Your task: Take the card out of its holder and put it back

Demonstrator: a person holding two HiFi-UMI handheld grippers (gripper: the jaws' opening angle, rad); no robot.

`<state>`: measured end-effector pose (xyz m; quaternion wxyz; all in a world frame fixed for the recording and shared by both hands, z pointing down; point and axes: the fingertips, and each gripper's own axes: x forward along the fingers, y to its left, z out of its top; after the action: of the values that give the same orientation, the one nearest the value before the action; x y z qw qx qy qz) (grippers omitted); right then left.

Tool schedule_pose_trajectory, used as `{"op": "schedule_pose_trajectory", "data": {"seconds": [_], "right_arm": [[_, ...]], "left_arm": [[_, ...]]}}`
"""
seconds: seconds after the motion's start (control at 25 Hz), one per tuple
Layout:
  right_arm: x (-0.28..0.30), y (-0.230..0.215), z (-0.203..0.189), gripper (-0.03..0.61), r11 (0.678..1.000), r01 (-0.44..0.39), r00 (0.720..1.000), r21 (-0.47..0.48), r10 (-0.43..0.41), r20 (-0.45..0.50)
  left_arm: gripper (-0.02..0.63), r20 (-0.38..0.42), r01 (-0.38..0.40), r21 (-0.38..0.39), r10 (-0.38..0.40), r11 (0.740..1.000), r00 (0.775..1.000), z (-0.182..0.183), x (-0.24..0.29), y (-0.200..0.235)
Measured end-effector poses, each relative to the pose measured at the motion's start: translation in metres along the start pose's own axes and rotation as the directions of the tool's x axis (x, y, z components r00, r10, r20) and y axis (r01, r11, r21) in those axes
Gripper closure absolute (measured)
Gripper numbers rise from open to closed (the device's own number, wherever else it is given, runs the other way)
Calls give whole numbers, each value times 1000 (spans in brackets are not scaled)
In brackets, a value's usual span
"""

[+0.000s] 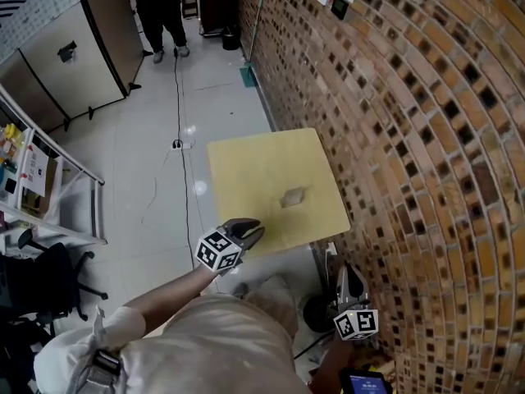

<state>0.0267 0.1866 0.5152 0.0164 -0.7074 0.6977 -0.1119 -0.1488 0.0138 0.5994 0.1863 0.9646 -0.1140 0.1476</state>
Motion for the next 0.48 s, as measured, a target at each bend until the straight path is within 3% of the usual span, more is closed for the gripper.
{"op": "schedule_pose_trajectory", "data": {"seconds": [0.48], "right_arm": [[98,-34,9,578,988,-151,987,-26,149,-55]], "left_arm": [[503,-72,-126,-15,125,992,990,-3,34,51]]}}
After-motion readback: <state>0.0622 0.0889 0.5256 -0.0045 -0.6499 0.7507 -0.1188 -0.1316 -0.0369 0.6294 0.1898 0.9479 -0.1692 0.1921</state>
